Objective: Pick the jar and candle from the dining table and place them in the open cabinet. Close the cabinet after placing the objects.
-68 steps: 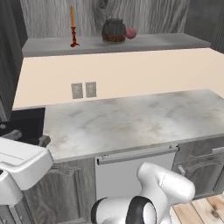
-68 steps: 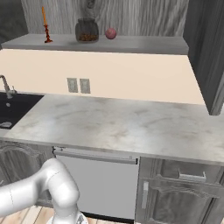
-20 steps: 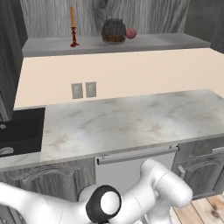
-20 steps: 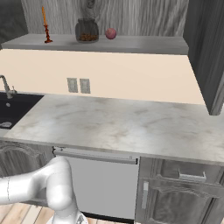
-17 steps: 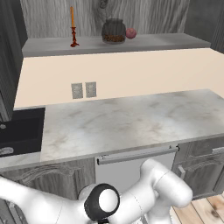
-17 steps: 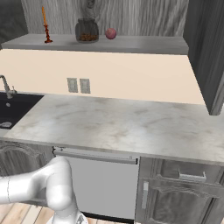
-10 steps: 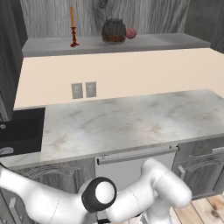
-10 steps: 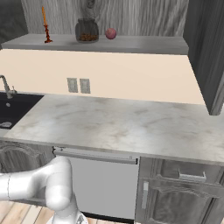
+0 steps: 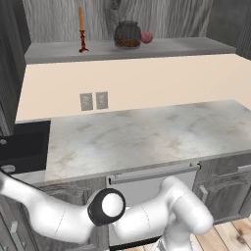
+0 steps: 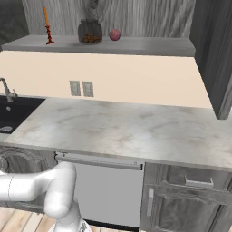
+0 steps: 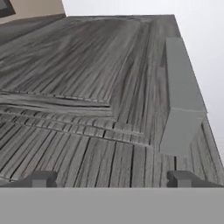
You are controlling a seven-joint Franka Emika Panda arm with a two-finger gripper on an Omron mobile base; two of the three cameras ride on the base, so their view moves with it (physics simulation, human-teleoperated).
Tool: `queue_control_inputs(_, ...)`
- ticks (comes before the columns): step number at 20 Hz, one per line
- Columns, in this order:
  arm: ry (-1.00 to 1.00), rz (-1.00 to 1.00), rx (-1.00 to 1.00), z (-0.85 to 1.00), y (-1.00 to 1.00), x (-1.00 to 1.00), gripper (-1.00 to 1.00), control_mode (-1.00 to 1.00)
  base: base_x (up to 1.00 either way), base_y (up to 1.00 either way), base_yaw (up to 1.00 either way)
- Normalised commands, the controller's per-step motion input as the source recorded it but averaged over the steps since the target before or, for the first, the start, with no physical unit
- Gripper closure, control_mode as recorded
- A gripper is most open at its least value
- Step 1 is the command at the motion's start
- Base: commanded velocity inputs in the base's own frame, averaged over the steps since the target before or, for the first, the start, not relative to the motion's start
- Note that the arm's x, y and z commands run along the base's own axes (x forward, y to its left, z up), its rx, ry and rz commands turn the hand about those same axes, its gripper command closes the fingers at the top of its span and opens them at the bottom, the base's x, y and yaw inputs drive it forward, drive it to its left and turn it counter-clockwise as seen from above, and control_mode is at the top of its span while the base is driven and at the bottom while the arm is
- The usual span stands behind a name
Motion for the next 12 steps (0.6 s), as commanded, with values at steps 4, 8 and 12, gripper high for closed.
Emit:
queue_control_inputs(4,-0.07,-0.05,0.16,0.00,-0.04,0.00,-1.00,-1.00,0.00,0.00,0.00)
queue_control_inputs(8,-0.04,-0.02,0.21,0.01,-0.27,0.00,-1.00,-1.00,0.00,0.00,0.00)
queue_control_inputs(12,0.01,-0.01,0.12,0.22,-0.29,0.03,-1.00,-1.00,0.00,0.00,0.00)
